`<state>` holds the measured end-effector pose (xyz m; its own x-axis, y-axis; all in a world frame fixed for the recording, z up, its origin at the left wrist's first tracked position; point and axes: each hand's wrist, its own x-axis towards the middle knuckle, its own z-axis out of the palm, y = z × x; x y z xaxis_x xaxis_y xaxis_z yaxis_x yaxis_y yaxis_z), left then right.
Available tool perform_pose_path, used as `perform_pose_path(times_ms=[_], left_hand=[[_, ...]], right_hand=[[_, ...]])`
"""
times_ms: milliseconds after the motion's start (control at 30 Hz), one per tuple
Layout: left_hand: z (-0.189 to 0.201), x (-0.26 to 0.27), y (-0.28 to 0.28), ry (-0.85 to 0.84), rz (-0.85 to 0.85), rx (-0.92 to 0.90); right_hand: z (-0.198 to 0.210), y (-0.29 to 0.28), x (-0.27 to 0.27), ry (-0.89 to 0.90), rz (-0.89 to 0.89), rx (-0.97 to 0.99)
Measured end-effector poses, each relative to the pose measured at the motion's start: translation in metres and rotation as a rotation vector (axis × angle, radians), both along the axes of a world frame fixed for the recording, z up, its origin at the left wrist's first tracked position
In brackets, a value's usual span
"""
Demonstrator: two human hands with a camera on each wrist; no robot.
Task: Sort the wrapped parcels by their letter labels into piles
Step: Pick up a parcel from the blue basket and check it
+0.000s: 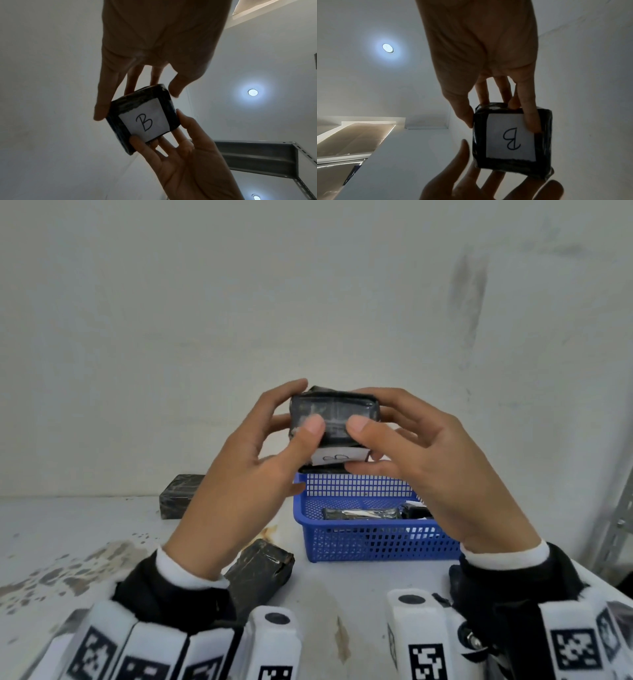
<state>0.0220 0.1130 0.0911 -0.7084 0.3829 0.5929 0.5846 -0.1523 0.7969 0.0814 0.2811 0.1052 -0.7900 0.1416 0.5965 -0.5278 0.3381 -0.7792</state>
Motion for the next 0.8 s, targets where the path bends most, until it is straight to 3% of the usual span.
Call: perform_pose_path(times_ms=[267,533,667,800], left_hand=[[0.003,-0.001,-0.003,-0.077,-0.008,0.102],[0.008,0.005,-0.006,-0.072,-0.039,0.035],[0.011,0.0,-0.014,-0.124,-0.074,0.174],[0.01,-0.003,-0.016,-0.057,-0.013,0.225]], right_hand=[[-0.002,-0.002,-0.004,0.048,-0.033,0.117],[-0.002,-0.002,0.001,0.15,-0.043,0.155],[-0.001,-0.004,0.002,0.195,0.028,0.05],[0.001,-0.008,0.001,0.086,0.065,-0.146]])
